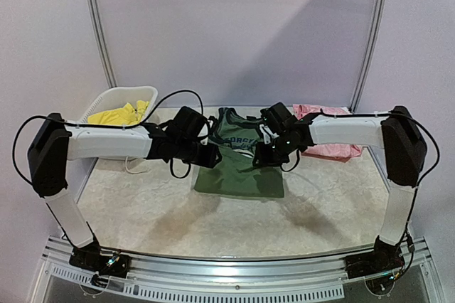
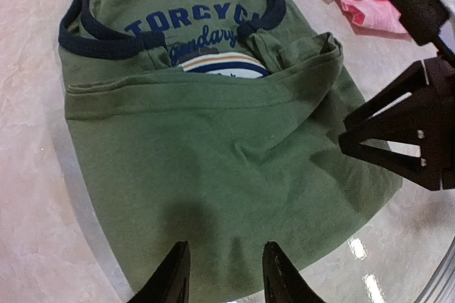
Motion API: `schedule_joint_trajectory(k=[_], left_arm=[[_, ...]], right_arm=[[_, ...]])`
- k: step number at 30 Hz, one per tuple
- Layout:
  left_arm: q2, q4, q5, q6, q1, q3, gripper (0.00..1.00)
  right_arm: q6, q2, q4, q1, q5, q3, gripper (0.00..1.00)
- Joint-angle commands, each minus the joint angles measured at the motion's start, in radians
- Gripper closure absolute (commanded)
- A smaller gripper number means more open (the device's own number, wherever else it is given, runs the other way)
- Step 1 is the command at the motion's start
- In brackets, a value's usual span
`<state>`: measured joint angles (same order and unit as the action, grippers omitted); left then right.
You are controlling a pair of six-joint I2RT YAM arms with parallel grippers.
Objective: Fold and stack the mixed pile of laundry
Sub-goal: Adjust the 2/3-rectangle-folded tank top at the center of the board.
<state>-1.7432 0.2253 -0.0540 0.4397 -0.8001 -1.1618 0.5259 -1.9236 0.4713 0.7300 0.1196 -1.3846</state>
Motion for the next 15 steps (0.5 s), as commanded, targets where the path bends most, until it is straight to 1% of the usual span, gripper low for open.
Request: schedule_joint_trajectory(k=[1, 8, 15], left_arm=[[-0.053, -0.031, -0.002, 0.008, -0.014, 0.022, 0.67], [-0.11, -0.075, -0.004, 0.015, -0.014, 0.065, 0.7], [-0.122, -0.109, 0.0, 0.021, -0.014, 0.114, 0.71]], right_arm=[[-0.013, -0.093, 0.023, -0.003, 0.003, -0.083, 0.75], [-0.031, -0.207, 0.075, -0.043, -0.013, -0.182, 0.77], [-0.06, -0.291, 0.093, -0.102, 0.02, -0.286, 0.77]])
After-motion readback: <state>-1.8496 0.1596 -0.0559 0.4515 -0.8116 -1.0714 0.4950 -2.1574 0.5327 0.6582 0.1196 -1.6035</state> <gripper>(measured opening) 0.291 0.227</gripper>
